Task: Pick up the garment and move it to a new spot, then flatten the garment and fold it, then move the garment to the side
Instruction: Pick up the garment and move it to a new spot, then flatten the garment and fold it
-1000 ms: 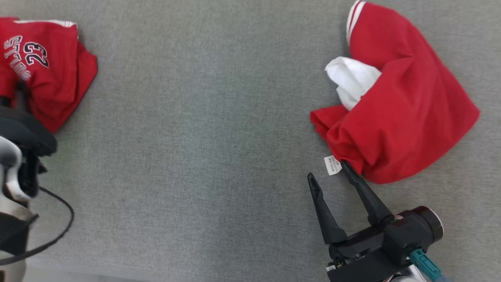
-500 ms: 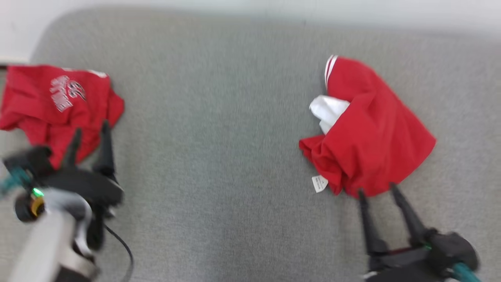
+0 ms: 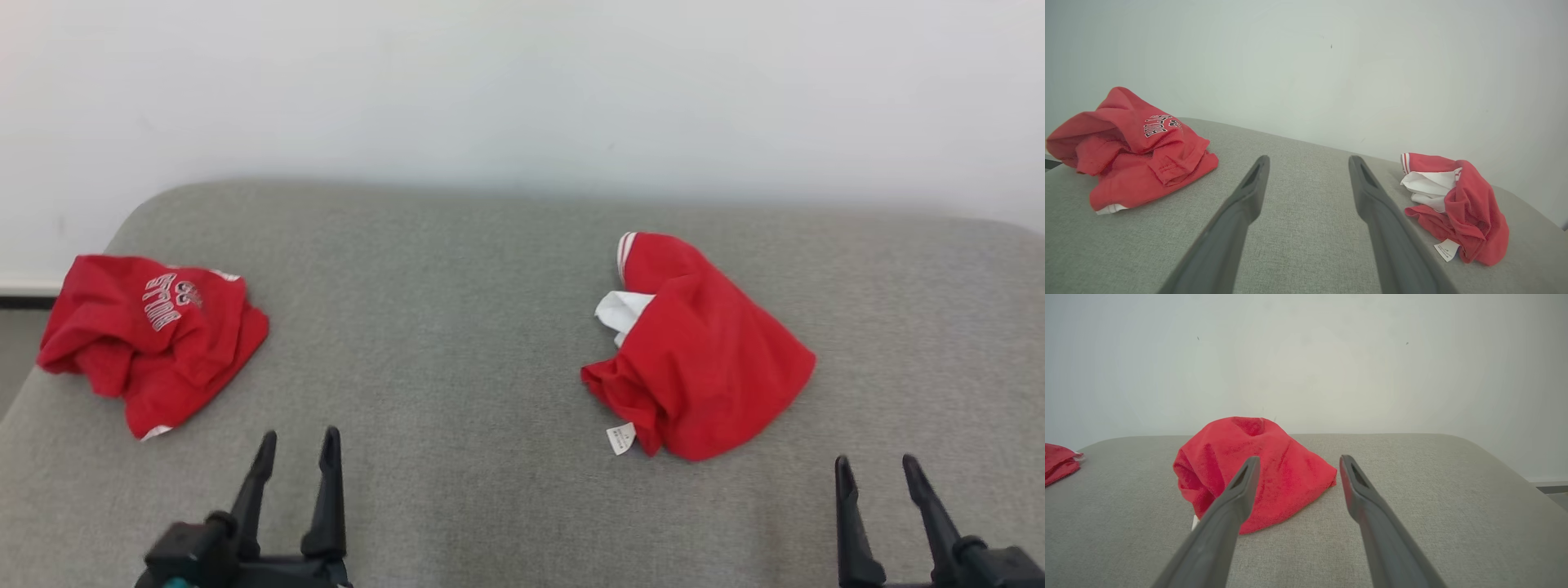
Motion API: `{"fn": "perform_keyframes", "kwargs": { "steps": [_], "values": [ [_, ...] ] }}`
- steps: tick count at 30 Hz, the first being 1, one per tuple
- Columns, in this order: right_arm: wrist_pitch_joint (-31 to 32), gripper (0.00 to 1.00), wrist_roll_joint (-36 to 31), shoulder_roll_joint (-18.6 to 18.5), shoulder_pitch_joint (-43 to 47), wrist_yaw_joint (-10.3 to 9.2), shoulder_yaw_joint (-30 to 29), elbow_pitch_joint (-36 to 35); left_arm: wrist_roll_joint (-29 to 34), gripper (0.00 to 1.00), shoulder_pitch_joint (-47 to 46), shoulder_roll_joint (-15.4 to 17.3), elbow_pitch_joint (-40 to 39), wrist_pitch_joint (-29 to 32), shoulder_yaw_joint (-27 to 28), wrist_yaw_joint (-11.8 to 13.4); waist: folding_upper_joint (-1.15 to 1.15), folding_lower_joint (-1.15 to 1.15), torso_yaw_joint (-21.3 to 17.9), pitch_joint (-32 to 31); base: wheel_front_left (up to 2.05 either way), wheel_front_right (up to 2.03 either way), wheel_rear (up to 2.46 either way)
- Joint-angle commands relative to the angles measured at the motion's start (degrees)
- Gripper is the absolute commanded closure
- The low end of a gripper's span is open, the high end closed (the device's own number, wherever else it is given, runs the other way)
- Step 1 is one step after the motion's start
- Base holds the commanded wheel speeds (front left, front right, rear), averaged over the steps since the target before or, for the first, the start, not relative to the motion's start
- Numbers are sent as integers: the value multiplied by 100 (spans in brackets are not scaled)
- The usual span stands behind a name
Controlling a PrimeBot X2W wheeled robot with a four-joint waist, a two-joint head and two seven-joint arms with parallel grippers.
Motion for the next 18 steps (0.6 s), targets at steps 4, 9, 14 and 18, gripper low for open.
{"fn": "perform_keyframes", "kwargs": {
  "steps": [4,9,14,18],
  "values": [
    [-32,0,-307,-3,174,16,91,134,598,0,462,-271,-66,-17,223,-72,1,2,-313,-290,0,0,0],
    [-93,0,-421,-16,218,16,177,289,1036,0,780,-439,108,-17,298,-218,1,2,-444,-339,0,0,0],
    [-124,0,-462,-13,199,16,228,399,1207,0,907,-540,184,-18,510,-267,1,2,-507,-336,0,0,0],
    [-149,0,-463,-10,161,16,247,484,1324,0,942,-578,211,-18,642,-297,1,2,-523,-315,0,0,0]
  ]
}}
